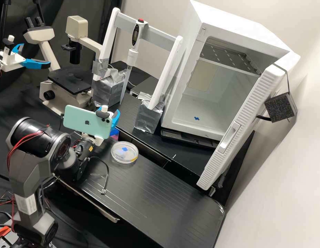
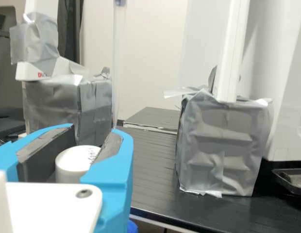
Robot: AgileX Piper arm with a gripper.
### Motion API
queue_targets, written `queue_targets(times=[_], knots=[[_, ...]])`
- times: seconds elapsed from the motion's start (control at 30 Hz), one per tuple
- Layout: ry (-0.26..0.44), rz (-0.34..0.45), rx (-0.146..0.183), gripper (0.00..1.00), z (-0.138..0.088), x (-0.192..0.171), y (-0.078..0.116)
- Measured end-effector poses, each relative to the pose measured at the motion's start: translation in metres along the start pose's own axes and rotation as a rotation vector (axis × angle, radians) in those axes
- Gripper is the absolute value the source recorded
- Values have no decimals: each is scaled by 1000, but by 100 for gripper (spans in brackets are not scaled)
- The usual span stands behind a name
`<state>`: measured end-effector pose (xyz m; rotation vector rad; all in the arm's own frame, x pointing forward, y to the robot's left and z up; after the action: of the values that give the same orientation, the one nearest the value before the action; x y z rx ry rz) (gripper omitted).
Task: Close the bottle
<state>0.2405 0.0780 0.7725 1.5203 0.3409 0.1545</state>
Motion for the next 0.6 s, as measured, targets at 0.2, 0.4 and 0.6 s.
queue_targets(times=[0.2, 0.4, 0.6], knots=[[-12, -16, -4, 0, 3, 4, -4], [-21, -24, -3, 0, 5, 4, -6], [-22, -25, -3, 0, 5, 4, -7]])
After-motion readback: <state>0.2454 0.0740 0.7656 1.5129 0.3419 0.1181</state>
